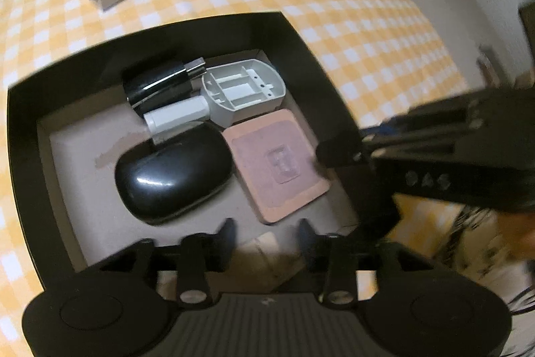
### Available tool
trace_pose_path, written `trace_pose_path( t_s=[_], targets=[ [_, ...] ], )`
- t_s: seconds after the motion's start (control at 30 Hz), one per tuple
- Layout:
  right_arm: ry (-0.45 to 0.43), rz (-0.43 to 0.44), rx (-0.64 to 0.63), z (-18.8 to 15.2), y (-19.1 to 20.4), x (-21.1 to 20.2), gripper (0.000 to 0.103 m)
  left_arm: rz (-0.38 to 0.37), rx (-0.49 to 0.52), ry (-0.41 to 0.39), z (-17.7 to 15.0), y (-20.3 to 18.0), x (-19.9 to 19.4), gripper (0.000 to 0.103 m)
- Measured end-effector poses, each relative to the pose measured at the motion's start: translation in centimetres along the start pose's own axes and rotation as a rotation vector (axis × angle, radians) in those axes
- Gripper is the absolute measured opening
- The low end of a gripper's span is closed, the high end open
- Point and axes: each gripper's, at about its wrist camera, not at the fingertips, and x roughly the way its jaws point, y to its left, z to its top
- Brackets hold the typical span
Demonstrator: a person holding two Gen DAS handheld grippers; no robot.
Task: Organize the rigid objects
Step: 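Reach the left tool to the white charger plug and grasp it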
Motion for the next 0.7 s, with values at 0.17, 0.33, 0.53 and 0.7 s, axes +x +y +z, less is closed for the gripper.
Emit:
trace_pose_path(
  t_s=[0.17,0.33,0.53,0.7],
  targets=[
    [-0.001,0.0,-0.003,0.0,0.0,-0.1,0.01,-0.061,-0.047,-0.031,0.3,0.4,-1.6,0.064],
    [-0.001,0.0,-0.003,0.0,0.0,-0.1,0.01,-0.089,-0.04,-0.068,0.5,-0.1,-3.7,0.087],
    [-0.003,0.001,0.009,0.0,-0.2,-0.2,0.009,-0.072,0.061,-0.154,0.7,-0.9,-7.7,0.098],
    [-0.004,0.003,0.011,-0.2,-0.4,-0.5,0.009,-0.011,0.088,-0.296,0.7,0.1,-11.3,0.1]
  ],
)
